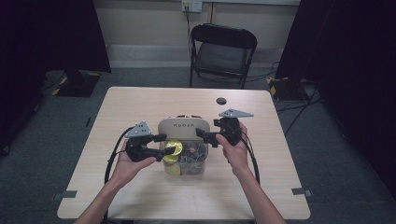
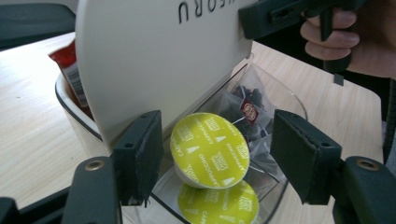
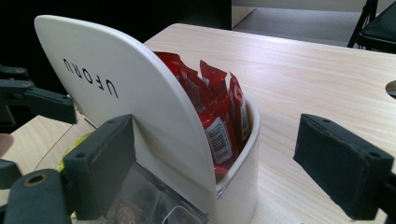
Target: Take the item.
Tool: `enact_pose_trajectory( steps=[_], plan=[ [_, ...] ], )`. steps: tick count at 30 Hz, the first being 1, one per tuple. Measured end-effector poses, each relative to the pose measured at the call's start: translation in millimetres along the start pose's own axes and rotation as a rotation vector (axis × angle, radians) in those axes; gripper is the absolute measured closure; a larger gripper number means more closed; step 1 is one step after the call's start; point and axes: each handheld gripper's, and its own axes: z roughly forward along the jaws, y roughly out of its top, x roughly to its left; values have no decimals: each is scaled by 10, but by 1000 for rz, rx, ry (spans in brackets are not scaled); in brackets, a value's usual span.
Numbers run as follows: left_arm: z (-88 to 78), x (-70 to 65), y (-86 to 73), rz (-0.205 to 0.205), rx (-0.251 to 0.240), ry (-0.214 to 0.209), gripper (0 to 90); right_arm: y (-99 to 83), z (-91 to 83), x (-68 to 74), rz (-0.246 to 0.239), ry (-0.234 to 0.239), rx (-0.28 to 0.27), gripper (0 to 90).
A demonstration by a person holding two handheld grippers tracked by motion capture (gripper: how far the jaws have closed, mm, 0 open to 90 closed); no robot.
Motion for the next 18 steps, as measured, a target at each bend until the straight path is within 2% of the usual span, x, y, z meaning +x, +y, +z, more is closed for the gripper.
enact_pose_trajectory(
  steps=[1,18],
  plan=[
    [21,-1,-10,-10,-13,-11,350,-2,1,-1,-1,2,0,118],
    [166,-66,-89,22,30,-12,320,-18,25,7,-5,4,8,118]
  ],
)
